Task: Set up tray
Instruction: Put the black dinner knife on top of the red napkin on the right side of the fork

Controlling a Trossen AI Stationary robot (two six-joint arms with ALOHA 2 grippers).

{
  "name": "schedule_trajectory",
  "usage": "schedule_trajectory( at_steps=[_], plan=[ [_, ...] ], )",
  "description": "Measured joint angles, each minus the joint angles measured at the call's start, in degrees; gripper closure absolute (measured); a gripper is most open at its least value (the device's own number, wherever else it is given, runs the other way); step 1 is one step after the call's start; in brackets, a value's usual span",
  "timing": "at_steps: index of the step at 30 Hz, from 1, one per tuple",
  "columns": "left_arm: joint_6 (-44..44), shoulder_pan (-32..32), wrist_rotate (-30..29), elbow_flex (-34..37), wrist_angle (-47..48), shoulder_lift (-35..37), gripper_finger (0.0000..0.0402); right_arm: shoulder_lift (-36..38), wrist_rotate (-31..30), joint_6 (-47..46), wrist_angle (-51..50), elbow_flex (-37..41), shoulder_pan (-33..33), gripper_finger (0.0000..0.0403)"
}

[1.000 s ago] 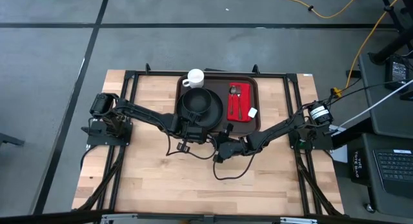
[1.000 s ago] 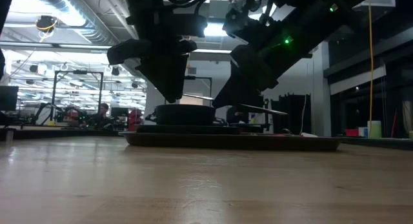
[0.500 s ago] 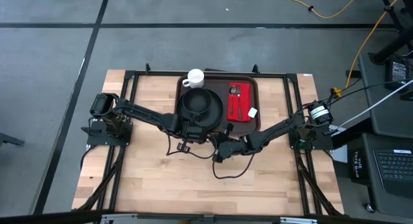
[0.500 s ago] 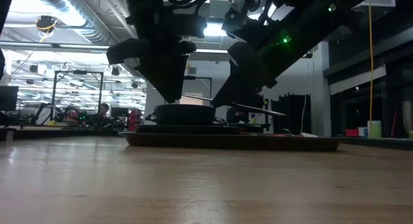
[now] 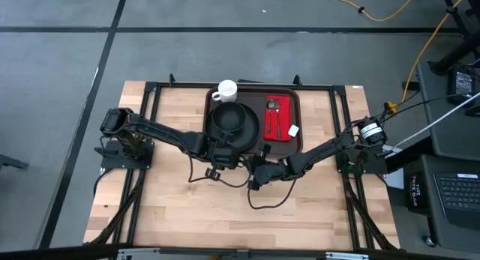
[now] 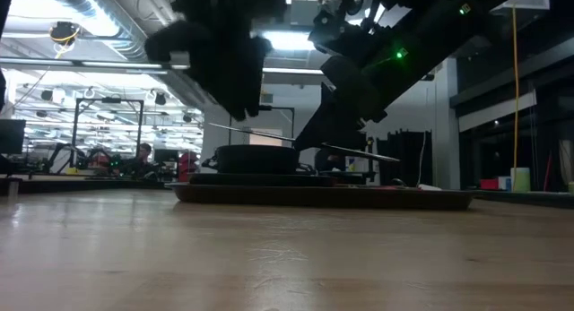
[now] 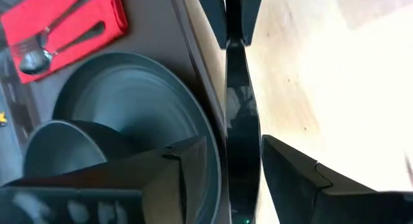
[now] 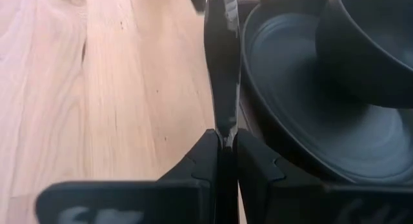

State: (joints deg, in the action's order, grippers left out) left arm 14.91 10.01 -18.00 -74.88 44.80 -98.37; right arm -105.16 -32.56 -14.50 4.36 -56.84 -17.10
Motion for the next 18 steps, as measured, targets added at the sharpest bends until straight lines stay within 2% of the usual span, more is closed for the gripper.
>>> schedule_trajectory(
  at_steps=[6,11,15,18],
  plan=[
    [-0.1,1.6,0.1,-0.1,2.1,4.9,0.0255,0.0,-0.1,0.0,0.0,0.0,0.0,0.0362],
    [-0.7,2.4,0.1,0.9,3.2,11.9,0.0260,0.0,-0.1,-0.2,0.0,0.0,0.0,0.0362],
    [-2.6,1.9,3.5,4.7,0.7,18.4,0.0268,0.0,-0.3,-0.3,0.3,0.0,-0.4,0.0362],
    [-3.8,1.5,6.1,10.3,-3.8,23.6,0.0275,0.0,-0.3,-0.2,0.9,0.0,-0.9,0.0362]
  ],
)
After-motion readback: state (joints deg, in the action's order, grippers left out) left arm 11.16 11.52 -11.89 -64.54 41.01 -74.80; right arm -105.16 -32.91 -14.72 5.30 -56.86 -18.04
